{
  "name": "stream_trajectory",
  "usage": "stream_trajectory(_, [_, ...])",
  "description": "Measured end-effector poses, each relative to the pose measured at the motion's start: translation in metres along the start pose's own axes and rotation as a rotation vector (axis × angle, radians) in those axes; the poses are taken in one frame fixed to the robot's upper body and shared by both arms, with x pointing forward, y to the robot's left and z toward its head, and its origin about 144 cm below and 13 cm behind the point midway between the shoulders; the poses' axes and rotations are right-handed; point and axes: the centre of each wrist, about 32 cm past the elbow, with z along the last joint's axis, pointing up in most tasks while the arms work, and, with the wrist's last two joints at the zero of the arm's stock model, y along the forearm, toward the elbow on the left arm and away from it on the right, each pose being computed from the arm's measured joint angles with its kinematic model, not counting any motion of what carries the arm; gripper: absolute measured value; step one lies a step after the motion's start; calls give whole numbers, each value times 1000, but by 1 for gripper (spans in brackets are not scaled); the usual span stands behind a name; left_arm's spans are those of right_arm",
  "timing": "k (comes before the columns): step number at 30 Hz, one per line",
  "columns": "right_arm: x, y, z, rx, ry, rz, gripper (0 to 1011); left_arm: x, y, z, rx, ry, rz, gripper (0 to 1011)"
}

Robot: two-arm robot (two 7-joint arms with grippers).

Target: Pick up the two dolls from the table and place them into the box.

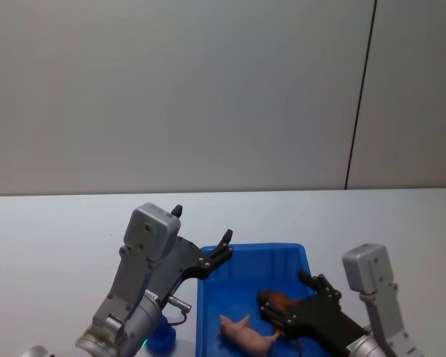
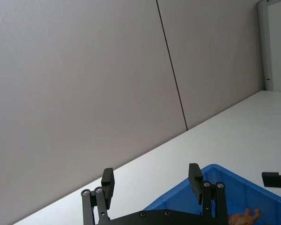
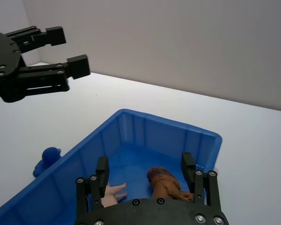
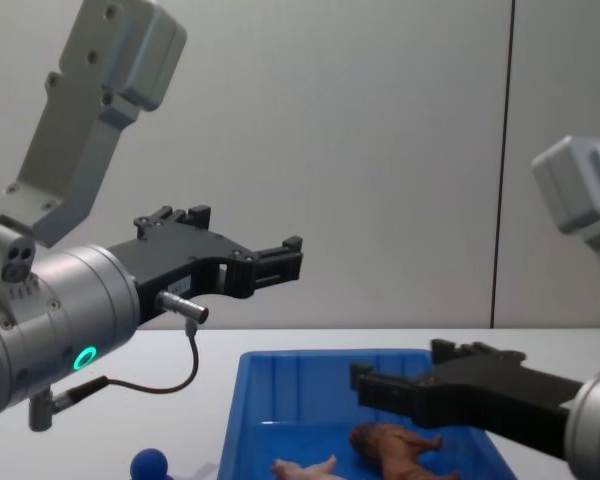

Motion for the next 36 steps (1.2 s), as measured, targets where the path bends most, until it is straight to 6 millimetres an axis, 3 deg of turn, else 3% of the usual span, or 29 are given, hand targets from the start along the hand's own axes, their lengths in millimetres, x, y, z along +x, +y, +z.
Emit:
stream_trajectory(5, [4,-6,0,9,-6,-44,1001,0,0,0,0,0,0,1001])
stream_trajectory(24, [18,-41,-5,26,-20,-258,1001,0,0,0,0,0,0,1001])
stream_trajectory(36, [22,-52,-7,22,-21,-317,1001,0,1,0,5,1,1,1001])
